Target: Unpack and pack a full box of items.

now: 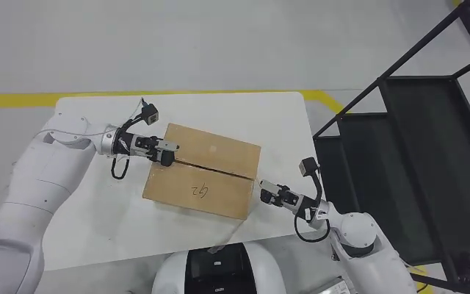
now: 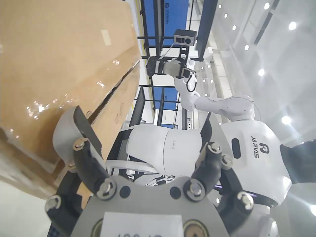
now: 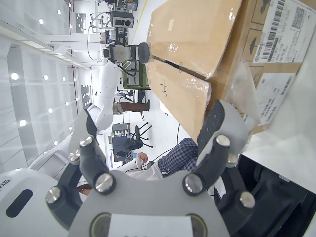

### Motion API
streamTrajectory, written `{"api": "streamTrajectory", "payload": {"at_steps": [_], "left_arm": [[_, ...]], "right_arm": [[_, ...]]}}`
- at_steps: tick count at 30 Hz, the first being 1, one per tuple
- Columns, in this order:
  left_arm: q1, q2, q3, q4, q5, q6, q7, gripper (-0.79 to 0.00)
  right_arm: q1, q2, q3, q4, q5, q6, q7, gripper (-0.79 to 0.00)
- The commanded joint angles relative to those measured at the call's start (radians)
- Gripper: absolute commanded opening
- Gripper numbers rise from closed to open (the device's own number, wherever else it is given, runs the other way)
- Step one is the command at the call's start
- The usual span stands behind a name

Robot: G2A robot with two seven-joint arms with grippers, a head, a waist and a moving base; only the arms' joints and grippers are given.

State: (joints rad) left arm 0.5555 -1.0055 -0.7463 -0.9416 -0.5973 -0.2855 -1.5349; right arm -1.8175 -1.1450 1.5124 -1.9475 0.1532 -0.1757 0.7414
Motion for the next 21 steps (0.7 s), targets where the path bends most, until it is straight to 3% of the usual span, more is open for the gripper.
{"api": "streamTrajectory", "payload": {"at_steps": [1, 21], "left_arm": [[-0.004, -0.001, 0.010, 0.009, 0.014, -0.006, 0.006, 0.000], [-0.025, -0.011, 0.053, 0.028, -0.018, -0.025, 0.025, 0.000]], "right_arm": [[-0.003, 0.001, 0.003, 0.001, -0.004, -0.002, -0.009, 0.000], [0.038, 0.010, -0.129, 0.018, -0.194, 0.125, 0.030, 0.000]]}}
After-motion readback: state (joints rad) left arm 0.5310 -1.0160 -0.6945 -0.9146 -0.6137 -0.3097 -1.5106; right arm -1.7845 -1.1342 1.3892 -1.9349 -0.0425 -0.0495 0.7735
